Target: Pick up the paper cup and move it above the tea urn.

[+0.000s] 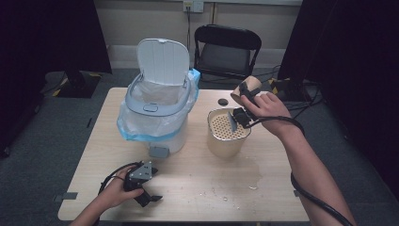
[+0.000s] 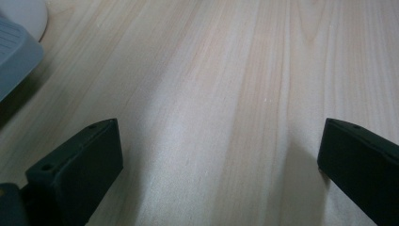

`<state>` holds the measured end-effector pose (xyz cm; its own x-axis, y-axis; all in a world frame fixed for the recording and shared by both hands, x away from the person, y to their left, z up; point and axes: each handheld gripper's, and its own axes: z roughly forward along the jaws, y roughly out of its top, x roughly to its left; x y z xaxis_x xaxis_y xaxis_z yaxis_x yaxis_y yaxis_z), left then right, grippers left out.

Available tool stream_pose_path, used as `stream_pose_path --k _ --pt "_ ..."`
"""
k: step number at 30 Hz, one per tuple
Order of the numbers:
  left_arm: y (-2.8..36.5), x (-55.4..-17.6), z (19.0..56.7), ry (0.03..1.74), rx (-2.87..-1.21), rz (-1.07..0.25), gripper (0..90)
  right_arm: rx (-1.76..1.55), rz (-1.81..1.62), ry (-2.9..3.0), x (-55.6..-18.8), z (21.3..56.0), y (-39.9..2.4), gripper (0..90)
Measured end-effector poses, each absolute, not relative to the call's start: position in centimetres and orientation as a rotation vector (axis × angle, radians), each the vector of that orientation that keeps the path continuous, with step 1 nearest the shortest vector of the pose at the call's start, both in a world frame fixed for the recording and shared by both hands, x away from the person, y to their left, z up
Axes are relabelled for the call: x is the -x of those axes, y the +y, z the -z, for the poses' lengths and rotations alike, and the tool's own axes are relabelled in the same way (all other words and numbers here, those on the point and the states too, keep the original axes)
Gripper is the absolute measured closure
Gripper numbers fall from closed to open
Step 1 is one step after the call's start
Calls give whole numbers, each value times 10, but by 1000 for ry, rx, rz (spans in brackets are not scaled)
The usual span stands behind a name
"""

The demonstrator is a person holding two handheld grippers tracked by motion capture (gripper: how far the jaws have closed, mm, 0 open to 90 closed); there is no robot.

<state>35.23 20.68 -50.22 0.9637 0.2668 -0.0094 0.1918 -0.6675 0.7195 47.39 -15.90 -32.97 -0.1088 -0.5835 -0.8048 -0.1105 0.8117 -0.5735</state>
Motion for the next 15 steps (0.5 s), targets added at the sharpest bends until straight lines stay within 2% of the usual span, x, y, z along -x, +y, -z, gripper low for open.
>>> stream_pose_path --k 15 --pt "207 -352 502 319 -2320 -122 0 625 497 1558 -471 337 -159 383"
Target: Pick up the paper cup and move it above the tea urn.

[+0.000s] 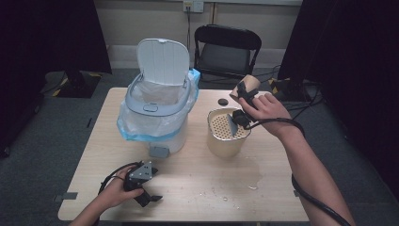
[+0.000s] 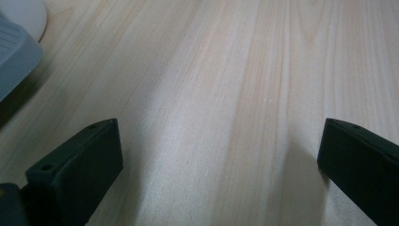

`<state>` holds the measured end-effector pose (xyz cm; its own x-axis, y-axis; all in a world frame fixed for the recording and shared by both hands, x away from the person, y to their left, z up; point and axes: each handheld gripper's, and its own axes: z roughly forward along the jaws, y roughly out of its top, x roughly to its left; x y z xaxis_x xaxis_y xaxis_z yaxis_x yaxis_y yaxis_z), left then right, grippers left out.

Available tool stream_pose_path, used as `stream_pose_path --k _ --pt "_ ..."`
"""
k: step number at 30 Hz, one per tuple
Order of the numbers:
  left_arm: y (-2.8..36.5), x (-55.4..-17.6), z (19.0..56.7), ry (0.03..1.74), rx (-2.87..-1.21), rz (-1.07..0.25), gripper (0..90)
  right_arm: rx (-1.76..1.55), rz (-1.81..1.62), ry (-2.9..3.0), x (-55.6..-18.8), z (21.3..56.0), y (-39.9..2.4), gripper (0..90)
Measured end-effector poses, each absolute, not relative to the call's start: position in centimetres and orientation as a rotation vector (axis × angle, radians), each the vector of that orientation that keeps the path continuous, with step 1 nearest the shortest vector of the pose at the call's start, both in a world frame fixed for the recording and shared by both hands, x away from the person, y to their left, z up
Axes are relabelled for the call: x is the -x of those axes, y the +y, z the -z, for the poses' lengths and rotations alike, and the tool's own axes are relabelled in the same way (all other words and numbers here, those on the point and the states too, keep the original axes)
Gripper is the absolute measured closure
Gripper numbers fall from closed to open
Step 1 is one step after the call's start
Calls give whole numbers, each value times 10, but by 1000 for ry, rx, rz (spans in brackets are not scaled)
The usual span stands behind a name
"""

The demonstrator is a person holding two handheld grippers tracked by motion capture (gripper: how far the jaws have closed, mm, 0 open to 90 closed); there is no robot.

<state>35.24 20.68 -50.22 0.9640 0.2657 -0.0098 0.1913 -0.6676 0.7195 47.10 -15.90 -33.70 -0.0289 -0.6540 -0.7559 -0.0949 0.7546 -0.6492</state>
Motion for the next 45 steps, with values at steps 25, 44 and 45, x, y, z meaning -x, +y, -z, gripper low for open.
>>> stream_pose_path --k 25,44,45 --pt "207 -352 502 320 -2322 -123 0 709 579 1430 -465 333 -155 380" --pt "207 -353 502 315 -2320 -121 0 713 633 1370 -461 338 -142 392" --pt "207 -353 502 314 -2321 -121 0 723 645 1367 -460 338 -141 392"
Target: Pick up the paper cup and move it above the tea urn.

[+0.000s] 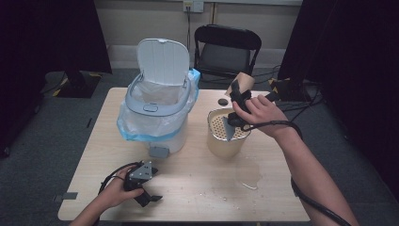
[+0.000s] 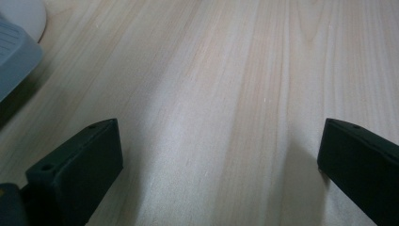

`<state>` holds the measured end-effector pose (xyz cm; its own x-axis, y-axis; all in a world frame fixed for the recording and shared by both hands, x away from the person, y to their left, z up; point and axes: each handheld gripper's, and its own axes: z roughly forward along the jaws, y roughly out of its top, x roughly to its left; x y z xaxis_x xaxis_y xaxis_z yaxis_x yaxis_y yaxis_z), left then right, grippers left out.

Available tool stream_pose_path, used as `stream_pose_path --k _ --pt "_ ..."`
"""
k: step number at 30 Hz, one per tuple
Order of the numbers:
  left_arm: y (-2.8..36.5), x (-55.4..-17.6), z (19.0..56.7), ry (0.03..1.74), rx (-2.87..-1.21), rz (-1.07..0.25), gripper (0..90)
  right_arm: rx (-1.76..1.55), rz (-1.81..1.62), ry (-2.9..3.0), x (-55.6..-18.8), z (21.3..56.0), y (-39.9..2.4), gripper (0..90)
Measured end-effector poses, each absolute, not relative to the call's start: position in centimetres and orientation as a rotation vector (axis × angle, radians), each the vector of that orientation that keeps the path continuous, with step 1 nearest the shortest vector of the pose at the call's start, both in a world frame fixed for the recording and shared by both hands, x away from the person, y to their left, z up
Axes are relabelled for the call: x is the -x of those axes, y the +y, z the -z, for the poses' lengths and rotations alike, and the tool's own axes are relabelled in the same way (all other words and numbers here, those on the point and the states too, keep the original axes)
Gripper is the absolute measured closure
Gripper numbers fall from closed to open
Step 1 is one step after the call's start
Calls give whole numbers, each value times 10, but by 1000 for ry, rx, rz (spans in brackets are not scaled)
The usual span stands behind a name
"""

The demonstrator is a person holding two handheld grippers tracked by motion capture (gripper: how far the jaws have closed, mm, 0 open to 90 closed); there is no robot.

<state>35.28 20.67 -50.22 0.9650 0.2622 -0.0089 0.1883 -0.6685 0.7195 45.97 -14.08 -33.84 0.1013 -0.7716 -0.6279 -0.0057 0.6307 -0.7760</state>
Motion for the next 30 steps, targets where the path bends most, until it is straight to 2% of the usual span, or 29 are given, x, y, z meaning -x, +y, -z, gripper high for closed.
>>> stream_pose_path --k 12,13,14,15,17,18,19,30 --pt "207 -353 502 314 -2321 -120 0 722 607 1354 -458 339 -146 389" --pt "207 -353 502 317 -2320 -120 0 645 562 1433 -463 338 -148 398" --pt "207 -353 502 319 -2319 -117 0 588 658 1540 -468 340 -147 405" --pt "207 -353 502 317 -2320 -118 0 701 740 1480 -472 344 -152 407" --pt "207 -353 502 316 -2320 -119 0 908 456 1357 -491 338 -163 407" --pt "207 -353 502 316 -2319 -118 0 658 622 1458 -469 337 -150 406" --pt "207 -353 502 316 -2319 -118 0 632 643 1473 -466 338 -147 405" --pt "207 -353 502 315 -2320 -119 0 718 675 1360 -460 344 -144 387"
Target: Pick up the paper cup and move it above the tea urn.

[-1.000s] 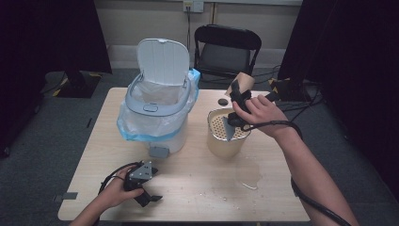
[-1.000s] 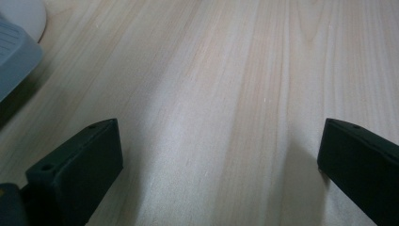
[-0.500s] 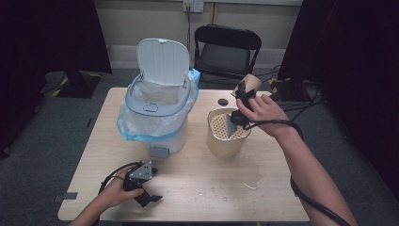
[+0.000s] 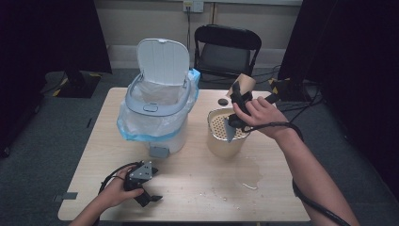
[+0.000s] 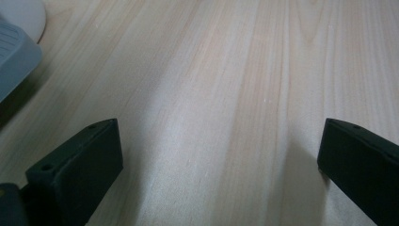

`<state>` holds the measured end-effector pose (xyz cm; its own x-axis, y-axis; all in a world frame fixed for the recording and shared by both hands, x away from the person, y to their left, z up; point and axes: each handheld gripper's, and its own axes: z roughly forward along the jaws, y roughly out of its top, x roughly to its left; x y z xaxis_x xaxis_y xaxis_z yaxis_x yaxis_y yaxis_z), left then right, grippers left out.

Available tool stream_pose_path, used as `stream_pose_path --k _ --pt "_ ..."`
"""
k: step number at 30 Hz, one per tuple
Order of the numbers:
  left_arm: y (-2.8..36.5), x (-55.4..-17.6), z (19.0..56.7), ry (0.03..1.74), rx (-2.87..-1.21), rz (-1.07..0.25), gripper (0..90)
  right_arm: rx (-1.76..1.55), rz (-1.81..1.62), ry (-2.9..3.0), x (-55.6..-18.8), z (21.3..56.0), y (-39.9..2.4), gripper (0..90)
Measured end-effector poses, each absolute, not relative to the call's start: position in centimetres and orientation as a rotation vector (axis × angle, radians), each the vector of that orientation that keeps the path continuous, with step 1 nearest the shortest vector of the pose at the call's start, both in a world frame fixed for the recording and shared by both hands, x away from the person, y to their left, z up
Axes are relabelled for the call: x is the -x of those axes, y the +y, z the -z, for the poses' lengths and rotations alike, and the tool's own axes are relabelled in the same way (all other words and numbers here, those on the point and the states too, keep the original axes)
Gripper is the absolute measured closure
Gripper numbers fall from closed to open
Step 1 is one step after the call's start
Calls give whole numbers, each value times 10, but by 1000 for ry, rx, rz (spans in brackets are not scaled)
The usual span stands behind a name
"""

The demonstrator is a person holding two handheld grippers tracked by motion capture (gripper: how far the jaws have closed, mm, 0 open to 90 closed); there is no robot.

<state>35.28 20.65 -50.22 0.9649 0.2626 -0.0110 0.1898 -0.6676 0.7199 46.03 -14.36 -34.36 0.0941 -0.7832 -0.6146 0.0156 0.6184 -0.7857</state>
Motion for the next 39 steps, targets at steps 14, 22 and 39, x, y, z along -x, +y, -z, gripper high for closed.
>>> stream_pose_path --k 14,22,39 --pt "207 -353 502 314 -2319 -118 0 683 691 1391 -464 345 -143 392" --pt "207 -353 502 315 -2320 -118 0 704 693 1372 -461 348 -140 390" --pt "207 -353 502 316 -2321 -121 0 680 719 1330 -461 345 -146 392"
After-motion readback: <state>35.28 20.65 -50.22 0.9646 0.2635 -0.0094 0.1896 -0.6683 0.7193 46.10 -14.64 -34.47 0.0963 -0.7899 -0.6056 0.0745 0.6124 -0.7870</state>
